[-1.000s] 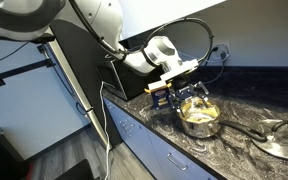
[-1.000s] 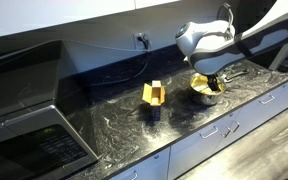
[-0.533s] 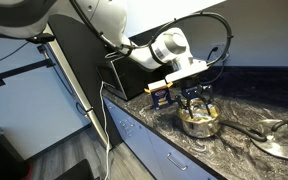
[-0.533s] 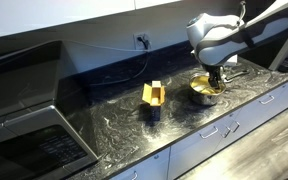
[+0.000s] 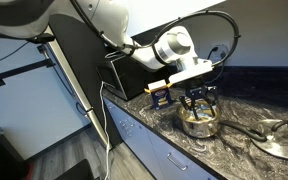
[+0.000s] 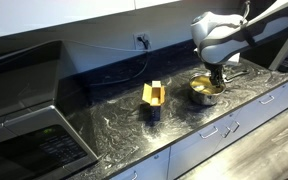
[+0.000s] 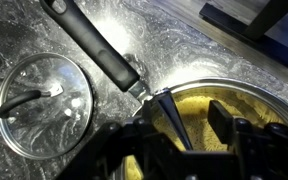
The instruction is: Pick up the folk and stir in the pot
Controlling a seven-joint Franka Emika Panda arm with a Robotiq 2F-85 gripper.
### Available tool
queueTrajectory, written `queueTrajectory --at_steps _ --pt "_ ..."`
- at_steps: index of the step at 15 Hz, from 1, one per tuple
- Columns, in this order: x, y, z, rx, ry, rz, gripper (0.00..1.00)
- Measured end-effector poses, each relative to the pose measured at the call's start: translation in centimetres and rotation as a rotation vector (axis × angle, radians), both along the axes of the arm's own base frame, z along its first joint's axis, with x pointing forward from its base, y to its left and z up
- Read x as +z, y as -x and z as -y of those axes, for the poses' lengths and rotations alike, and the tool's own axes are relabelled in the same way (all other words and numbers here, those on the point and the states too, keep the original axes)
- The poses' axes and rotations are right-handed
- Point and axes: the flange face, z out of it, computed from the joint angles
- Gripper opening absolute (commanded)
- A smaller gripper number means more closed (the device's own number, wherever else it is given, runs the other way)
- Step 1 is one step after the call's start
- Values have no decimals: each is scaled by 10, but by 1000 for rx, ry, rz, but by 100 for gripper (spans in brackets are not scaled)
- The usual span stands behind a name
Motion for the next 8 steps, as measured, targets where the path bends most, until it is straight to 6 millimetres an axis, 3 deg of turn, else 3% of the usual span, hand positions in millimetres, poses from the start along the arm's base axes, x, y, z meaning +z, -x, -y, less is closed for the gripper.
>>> queueTrajectory --at_steps 1,3,6,8 --pt "-1 0 1 -6 2 2 28" --pt "-1 -1 3 -12 4 7 22" --pt "-2 -2 3 -23 7 13 1" --pt "-2 -3 2 -24 8 16 0"
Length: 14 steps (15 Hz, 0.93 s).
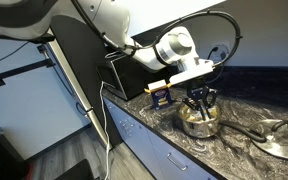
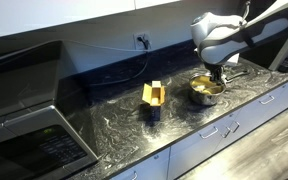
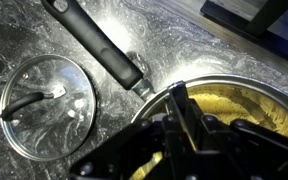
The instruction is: Pick up the folk and stir in the pot
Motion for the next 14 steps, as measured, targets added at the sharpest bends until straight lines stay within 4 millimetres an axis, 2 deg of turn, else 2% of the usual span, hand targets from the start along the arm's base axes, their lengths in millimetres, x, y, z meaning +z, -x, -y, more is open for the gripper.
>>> queueTrajectory --at_steps 7,8,9,11,14 --pt "3 -2 -7 2 -6 9 0" --pt "6 -3 -11 1 -13 14 6" --pt "10 -3 -13 0 -17 17 27" --pt "17 -5 -17 -11 -9 29 32" --pt "20 -6 -22 -19 1 42 53"
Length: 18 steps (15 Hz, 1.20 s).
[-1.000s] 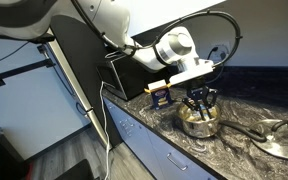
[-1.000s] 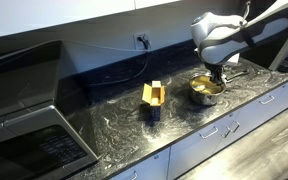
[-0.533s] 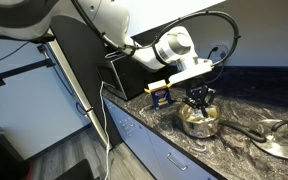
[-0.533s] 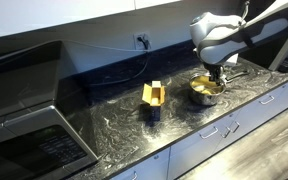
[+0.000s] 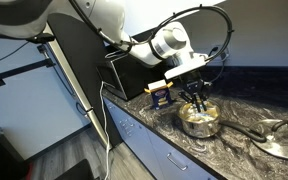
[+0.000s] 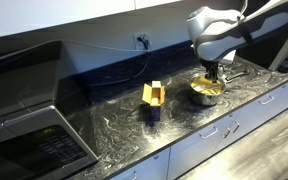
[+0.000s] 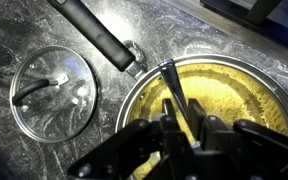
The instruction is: Pick up the folk and stir in the pot
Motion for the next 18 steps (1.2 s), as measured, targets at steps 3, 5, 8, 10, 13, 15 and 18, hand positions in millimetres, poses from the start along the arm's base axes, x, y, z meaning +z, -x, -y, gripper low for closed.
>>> queueTrajectory --at_steps 3,5,8,10,13,15,18 --pt "-6 -2 1 -1 2 -5 77" --pt "-14 -2 3 -4 5 -13 88" --pt "-27 -3 8 -11 11 -26 87" --pt "-34 -4 11 -14 14 -33 78" --pt "-39 -6 10 -13 15 -36 48" --pt "-39 -7 9 -12 15 -33 44" --pt "-43 -8 9 -12 15 -36 19"
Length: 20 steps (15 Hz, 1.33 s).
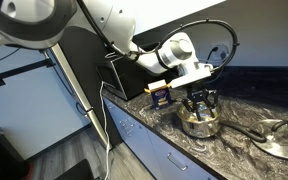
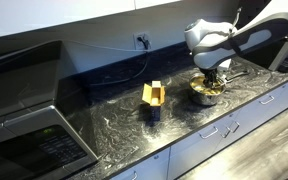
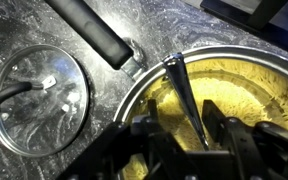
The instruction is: Pick up the folk and stir in the pot
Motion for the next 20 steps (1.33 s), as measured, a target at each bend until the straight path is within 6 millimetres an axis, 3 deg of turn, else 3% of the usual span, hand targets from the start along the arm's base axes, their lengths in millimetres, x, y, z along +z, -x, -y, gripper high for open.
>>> queueTrajectory --at_steps 3,8,13,20 --pt "-2 -1 -1 1 0 -1 1" --pt "2 -3 -6 11 5 3 4" --pt "22 -6 -19 41 27 20 4" --pt "45 3 -25 -62 86 -191 4"
